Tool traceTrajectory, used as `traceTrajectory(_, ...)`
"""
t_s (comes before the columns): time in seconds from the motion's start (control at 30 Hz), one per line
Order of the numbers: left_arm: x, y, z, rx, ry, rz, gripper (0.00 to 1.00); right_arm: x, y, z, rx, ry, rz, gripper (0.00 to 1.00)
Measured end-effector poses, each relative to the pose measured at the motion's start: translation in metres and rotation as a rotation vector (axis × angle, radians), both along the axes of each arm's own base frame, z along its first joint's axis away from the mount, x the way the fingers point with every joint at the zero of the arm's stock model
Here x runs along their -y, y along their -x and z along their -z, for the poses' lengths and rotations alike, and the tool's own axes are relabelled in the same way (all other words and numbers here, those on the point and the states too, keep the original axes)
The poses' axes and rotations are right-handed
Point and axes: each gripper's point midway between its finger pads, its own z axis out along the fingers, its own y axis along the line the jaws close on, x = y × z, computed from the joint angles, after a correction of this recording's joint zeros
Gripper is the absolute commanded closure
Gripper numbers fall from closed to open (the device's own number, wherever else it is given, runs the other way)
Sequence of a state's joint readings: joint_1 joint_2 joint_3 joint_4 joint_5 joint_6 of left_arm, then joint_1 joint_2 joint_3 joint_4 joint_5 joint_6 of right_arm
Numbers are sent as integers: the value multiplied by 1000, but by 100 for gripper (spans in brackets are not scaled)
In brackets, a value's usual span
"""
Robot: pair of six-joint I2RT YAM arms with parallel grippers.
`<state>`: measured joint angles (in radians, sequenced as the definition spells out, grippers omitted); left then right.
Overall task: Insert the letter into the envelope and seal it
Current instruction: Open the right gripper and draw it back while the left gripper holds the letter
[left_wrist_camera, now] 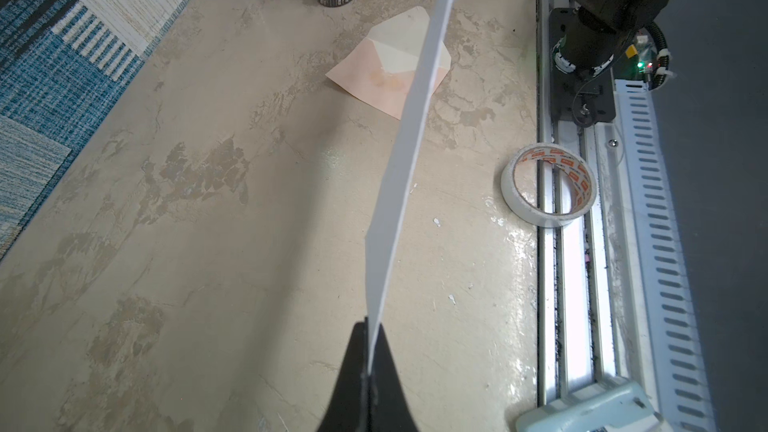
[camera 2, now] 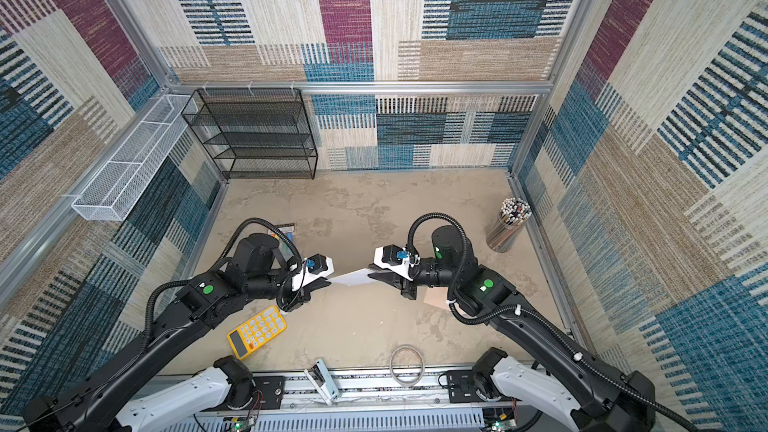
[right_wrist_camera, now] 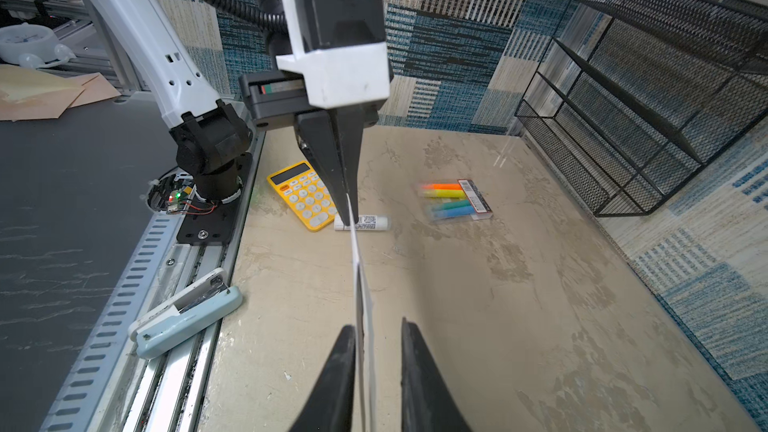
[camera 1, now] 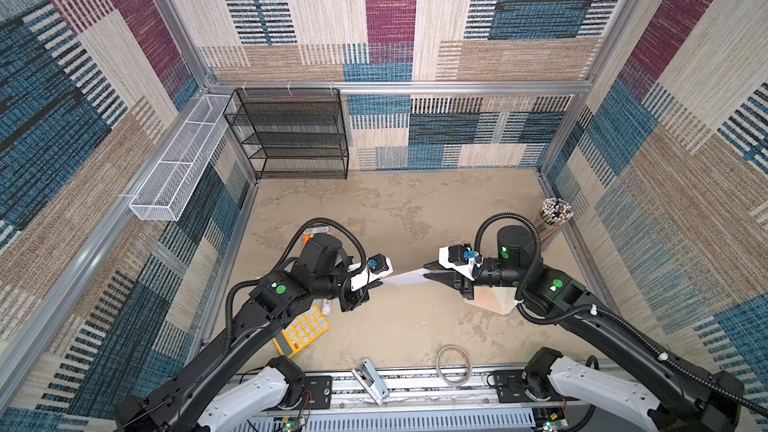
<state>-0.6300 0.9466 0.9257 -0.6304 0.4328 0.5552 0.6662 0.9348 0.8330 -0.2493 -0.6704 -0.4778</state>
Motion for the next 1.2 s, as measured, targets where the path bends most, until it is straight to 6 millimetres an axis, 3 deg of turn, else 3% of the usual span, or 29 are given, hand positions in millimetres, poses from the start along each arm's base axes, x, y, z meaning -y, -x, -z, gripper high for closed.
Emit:
traceTrajectory(0.07, 0, 0, 0, -9, -1, -5, 100, 0, 0, 0, -4, -2, 3, 47)
traceTrajectory(0.2, 0, -3, -1, -27, 0, -26, 100, 2, -5, -3, 9, -6, 38, 29)
traceTrajectory(0.33, -1, -10, 0, -56, -6, -63, 100, 7, -8, -14, 44, -28, 80, 24)
traceTrajectory(0.9, -11, -69, 4, -313, 28, -365, 100, 25, -21, -48, 110, -137, 237, 23)
traceTrajectory(1.2, -16, -98, 15, -527, 80, -541, 100, 24, -22, -43, 58, -170, 254, 25)
